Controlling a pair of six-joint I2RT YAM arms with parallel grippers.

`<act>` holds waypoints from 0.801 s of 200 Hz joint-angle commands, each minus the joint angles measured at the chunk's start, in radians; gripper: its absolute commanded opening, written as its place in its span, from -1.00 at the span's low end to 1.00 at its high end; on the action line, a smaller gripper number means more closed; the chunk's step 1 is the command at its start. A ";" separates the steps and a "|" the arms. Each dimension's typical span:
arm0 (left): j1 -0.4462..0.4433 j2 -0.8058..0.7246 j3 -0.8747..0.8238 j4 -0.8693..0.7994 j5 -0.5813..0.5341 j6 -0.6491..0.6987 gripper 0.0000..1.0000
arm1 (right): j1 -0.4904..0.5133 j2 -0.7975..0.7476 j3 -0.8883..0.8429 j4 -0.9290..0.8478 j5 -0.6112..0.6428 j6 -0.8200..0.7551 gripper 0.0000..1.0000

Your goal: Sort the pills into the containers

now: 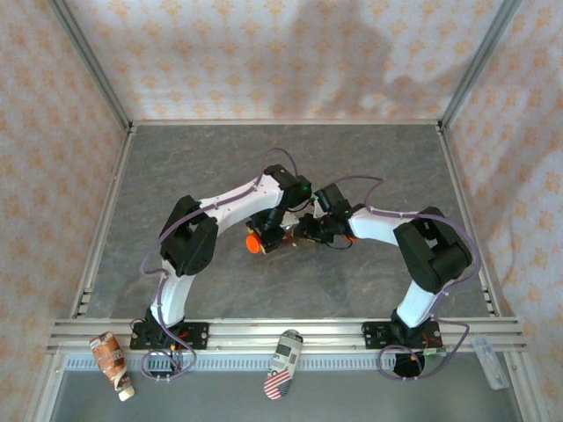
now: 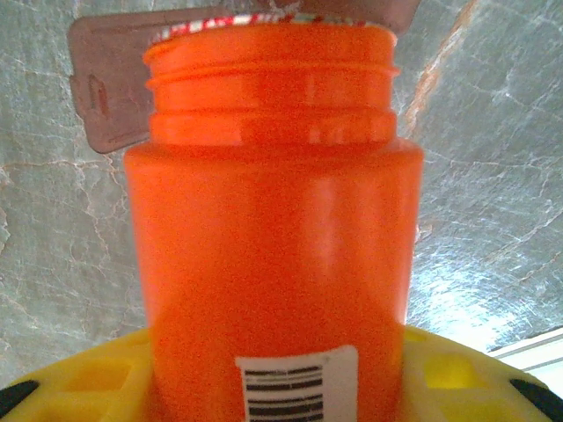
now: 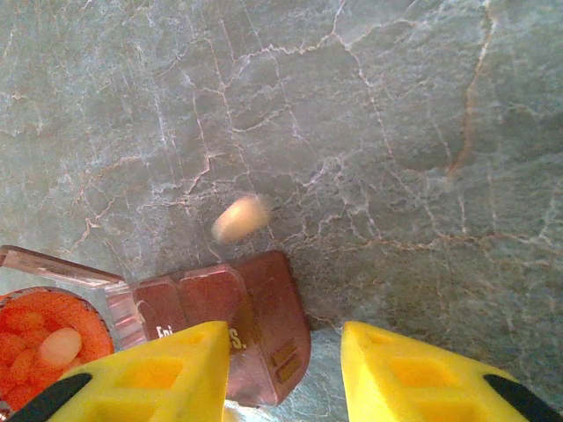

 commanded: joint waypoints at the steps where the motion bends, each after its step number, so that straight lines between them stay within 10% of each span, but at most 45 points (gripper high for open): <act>1: -0.006 0.018 0.022 -0.046 -0.027 0.018 -1.00 | 0.005 0.008 -0.007 -0.017 -0.002 -0.018 -0.24; 160: 0.054 -0.124 -0.116 0.131 0.036 -0.001 -1.00 | 0.004 -0.009 0.000 -0.032 0.019 -0.007 -0.24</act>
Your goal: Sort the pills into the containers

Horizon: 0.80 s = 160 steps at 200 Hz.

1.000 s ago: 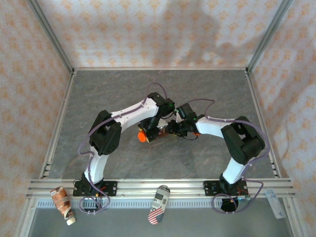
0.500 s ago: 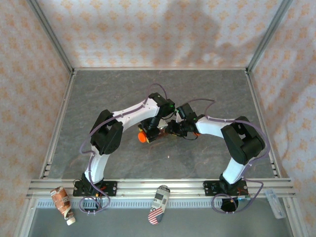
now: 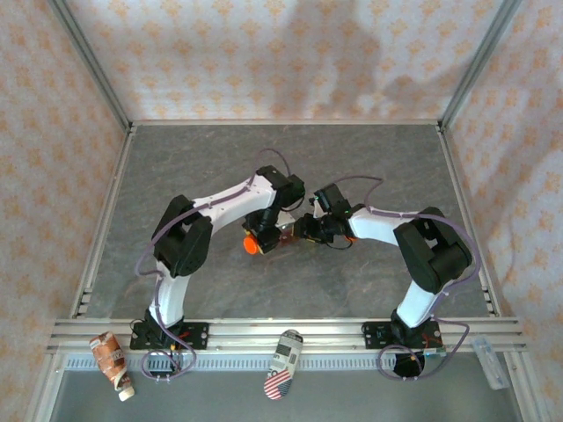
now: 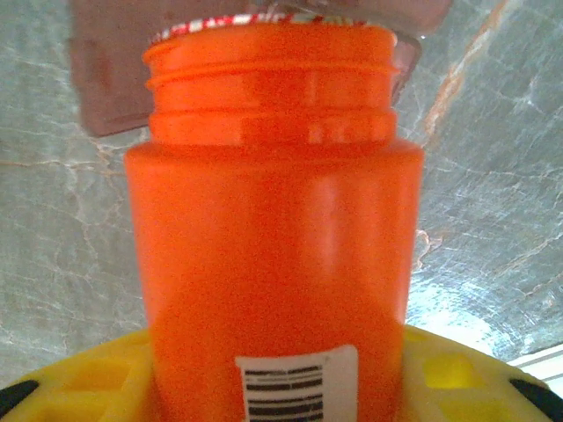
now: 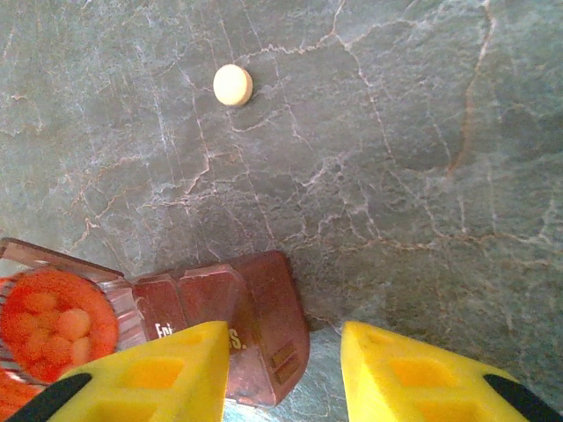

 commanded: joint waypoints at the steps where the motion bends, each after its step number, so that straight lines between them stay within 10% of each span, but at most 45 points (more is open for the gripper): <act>1: 0.016 -0.066 -0.024 0.044 0.006 0.000 -1.00 | 0.004 -0.010 0.000 -0.032 0.018 -0.007 -0.24; 160: 0.040 -0.189 -0.100 0.154 0.072 0.000 -1.00 | 0.004 -0.074 0.027 -0.065 0.036 -0.001 -0.24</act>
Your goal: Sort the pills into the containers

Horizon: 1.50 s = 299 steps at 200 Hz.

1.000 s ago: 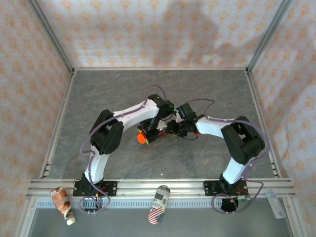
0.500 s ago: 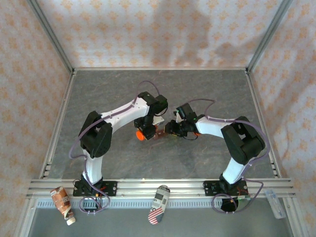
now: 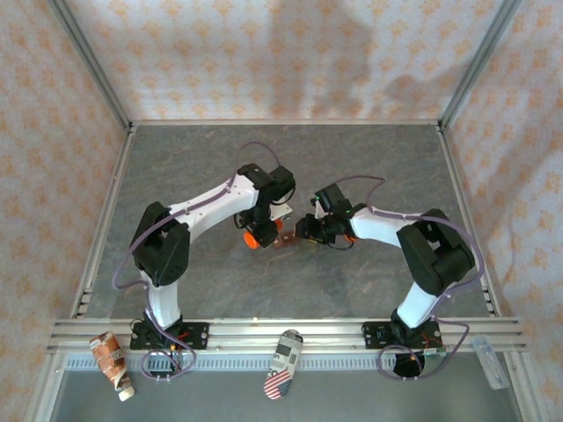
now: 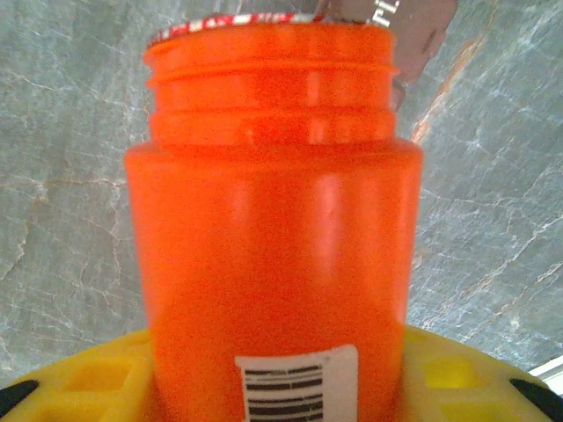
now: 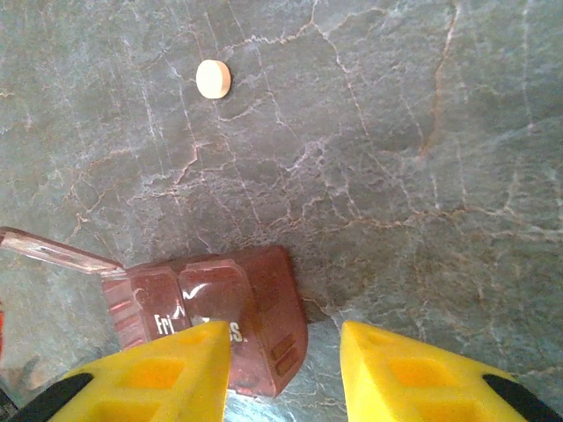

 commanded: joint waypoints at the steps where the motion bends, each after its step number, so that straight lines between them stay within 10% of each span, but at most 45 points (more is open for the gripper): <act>1: 0.009 -0.042 -0.003 0.015 0.026 -0.001 -1.00 | 0.004 -0.045 0.027 -0.020 0.017 -0.002 -0.24; 299: -0.017 -0.062 -0.053 0.047 0.064 -0.062 -1.00 | -0.005 -0.059 0.117 -0.211 0.082 -0.061 -0.24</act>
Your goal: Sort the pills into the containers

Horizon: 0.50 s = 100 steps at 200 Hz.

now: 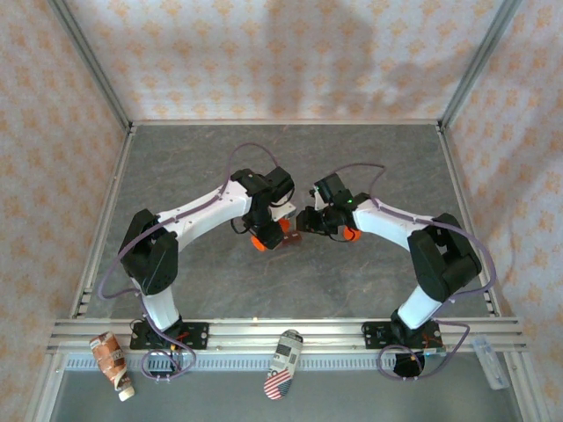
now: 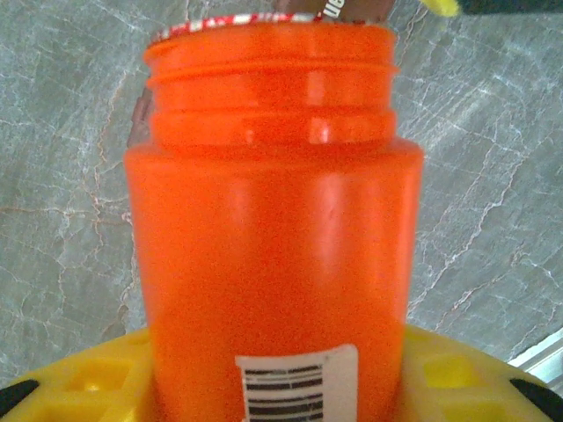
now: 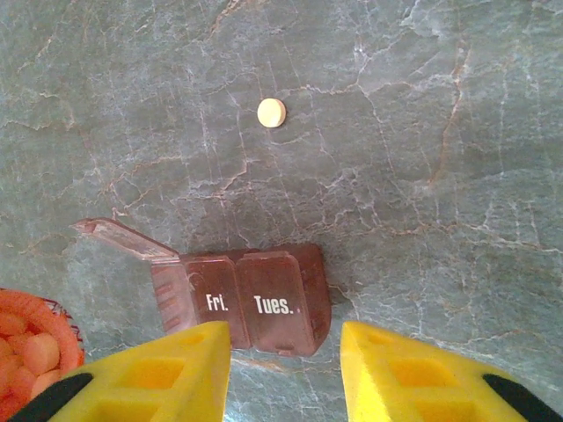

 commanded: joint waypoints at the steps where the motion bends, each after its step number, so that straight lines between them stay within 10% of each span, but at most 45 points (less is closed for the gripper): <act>1: 0.006 0.023 0.028 -0.066 -0.027 0.017 -1.00 | -0.004 -0.011 0.006 -0.033 0.034 0.032 -0.24; 100: 0.013 0.120 0.172 -0.228 -0.104 0.088 -1.00 | -0.009 -0.056 -0.076 0.097 0.027 0.113 -0.12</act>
